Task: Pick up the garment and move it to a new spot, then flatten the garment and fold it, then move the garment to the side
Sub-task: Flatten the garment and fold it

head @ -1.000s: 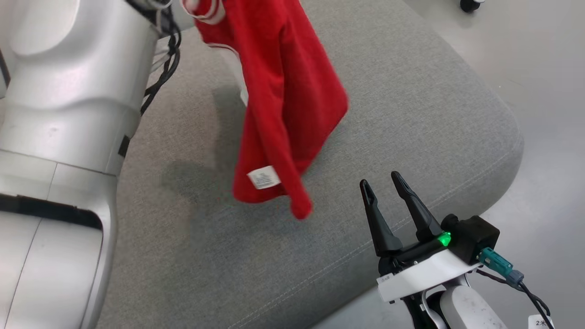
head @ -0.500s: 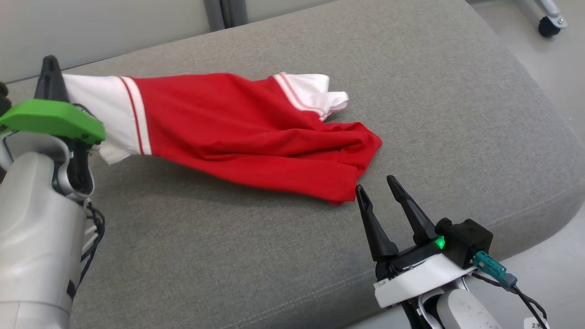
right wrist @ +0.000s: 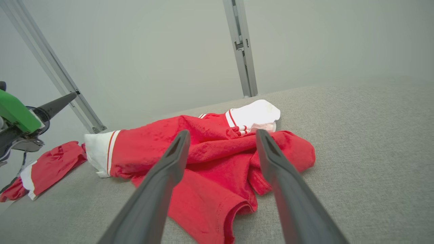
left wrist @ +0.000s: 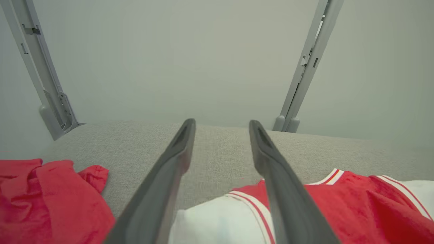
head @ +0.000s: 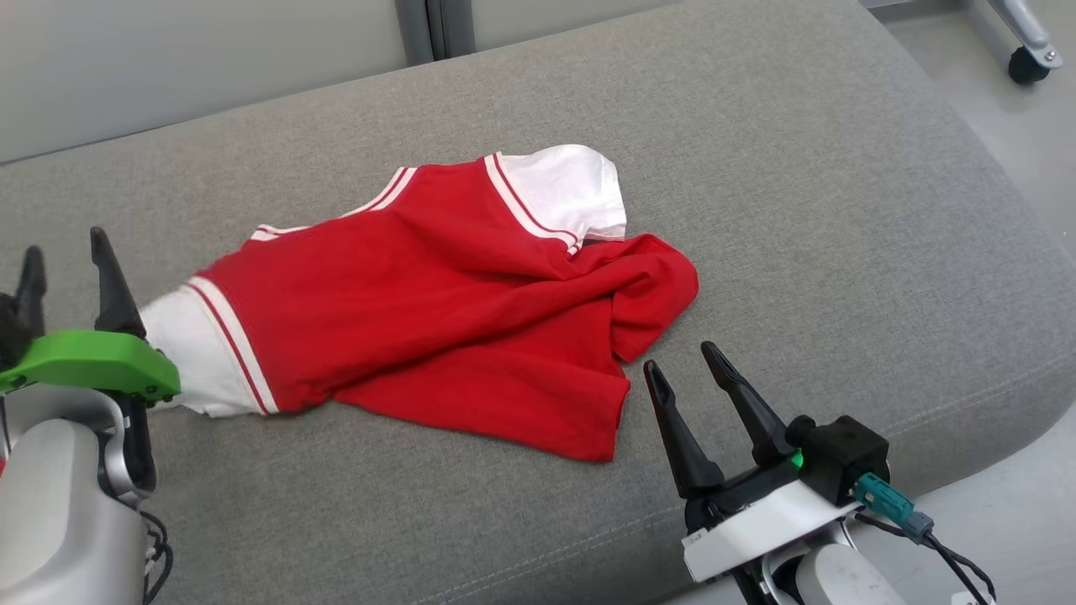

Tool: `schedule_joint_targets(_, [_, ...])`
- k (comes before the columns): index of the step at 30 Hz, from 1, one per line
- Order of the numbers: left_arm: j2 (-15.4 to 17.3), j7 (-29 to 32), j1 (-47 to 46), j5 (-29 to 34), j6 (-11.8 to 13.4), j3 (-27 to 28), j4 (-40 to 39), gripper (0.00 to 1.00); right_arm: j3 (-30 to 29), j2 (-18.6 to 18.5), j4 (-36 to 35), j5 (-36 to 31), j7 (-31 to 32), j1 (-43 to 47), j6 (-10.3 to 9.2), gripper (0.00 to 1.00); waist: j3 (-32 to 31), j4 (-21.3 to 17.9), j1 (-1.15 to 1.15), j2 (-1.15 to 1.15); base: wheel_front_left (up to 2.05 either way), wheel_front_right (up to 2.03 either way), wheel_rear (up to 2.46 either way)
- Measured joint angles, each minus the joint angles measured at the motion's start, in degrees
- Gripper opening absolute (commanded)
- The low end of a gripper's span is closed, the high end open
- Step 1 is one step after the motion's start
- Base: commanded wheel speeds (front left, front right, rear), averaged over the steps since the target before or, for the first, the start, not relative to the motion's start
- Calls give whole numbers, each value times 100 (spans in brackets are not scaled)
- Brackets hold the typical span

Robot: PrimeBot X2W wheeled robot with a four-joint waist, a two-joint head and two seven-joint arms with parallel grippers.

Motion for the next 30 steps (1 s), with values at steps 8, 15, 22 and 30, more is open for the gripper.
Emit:
schedule_joint_targets(8, [-43, 0, 1021, 814, 345, 528, -957, 100, -90, -1, 253, -37, 0, 182, 0, 100, -145, 43, 0, 0, 0, 0, 0])
schedule_joint_targets(15, [-542, -9, 2024, 1239, 242, 777, -2260, 100, -375, -3, 681, 156, 0, 216, 0, 100, -228, 269, -1, 0, 0, 0, 0])
schedule_joint_targets(22, [-1134, -9, 2753, 1566, -54, 550, -3145, 100, -481, -1, 1317, 333, 0, -108, 0, 100, -251, 609, -1, 0, 0, 0, 0])
schedule_joint_targets(30, [-1334, -9, 3190, 1914, -187, 45, -3453, 100, -510, -2, 2081, 363, 0, -671, 0, 100, -232, 1042, -1, 0, 0, 0, 0])
